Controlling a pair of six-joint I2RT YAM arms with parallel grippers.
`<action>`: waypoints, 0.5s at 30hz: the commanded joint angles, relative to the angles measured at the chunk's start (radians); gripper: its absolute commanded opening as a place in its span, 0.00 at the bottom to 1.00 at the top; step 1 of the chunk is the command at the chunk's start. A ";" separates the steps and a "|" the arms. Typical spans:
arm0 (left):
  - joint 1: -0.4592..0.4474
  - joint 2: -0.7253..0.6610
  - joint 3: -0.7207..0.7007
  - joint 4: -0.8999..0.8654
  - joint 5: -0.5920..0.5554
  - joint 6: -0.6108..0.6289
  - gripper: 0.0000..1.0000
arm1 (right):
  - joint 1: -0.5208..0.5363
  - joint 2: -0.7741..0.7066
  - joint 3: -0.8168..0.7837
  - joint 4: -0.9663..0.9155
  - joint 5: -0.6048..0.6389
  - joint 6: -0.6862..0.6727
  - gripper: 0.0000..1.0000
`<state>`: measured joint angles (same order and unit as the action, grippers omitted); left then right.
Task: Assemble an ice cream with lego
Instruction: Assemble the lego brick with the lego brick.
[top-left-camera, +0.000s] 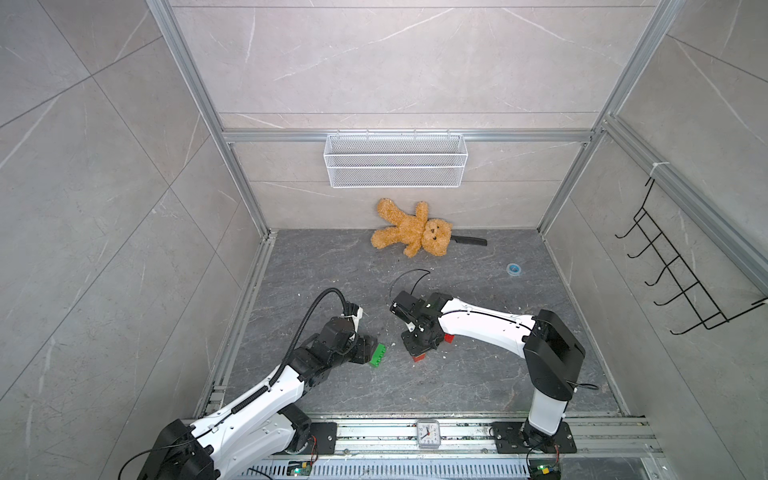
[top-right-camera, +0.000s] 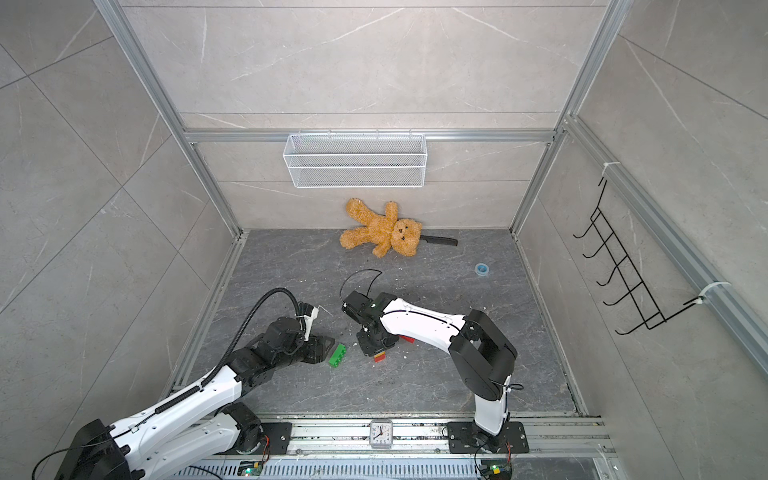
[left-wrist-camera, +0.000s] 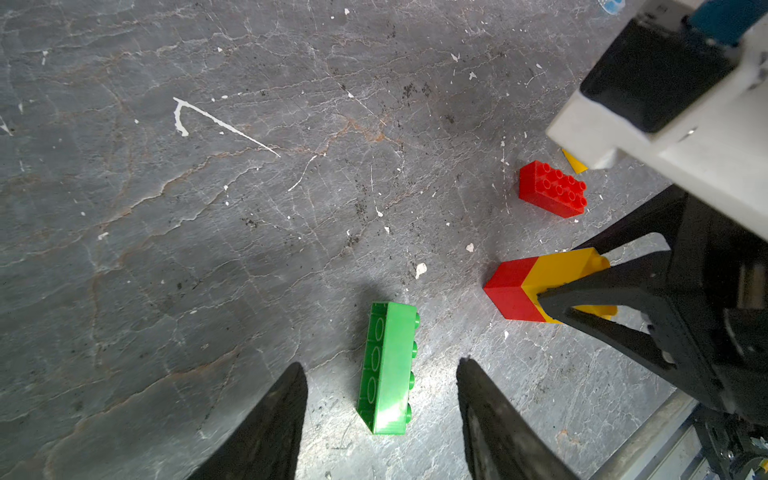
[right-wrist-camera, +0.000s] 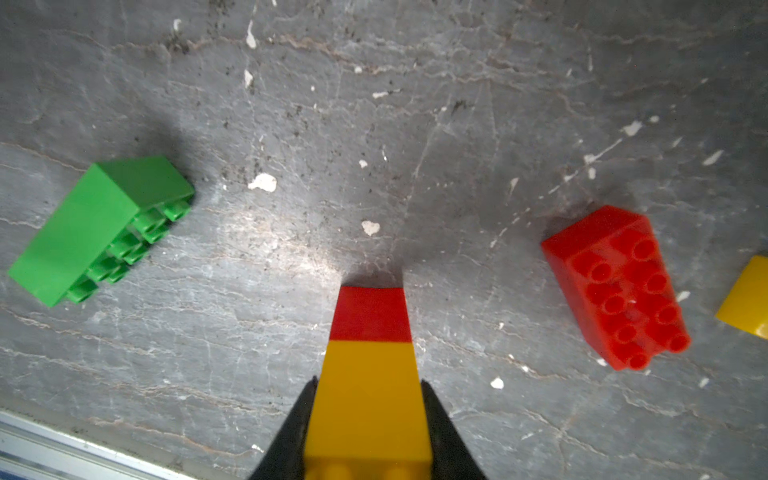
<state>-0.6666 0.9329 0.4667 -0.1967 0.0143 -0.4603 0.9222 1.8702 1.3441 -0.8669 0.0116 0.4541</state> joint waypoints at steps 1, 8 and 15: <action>0.009 -0.011 0.011 -0.004 -0.006 0.015 0.60 | 0.012 0.169 -0.141 0.076 -0.080 0.032 0.00; 0.009 -0.024 0.012 -0.027 -0.015 0.008 0.61 | 0.012 0.117 -0.037 0.010 -0.013 0.009 0.40; 0.008 -0.064 0.006 -0.061 -0.037 0.007 0.61 | 0.012 0.076 -0.002 -0.029 0.031 0.009 0.66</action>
<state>-0.6666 0.8951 0.4667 -0.2337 -0.0002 -0.4603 0.9272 1.9488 1.3479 -0.8593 0.0231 0.4561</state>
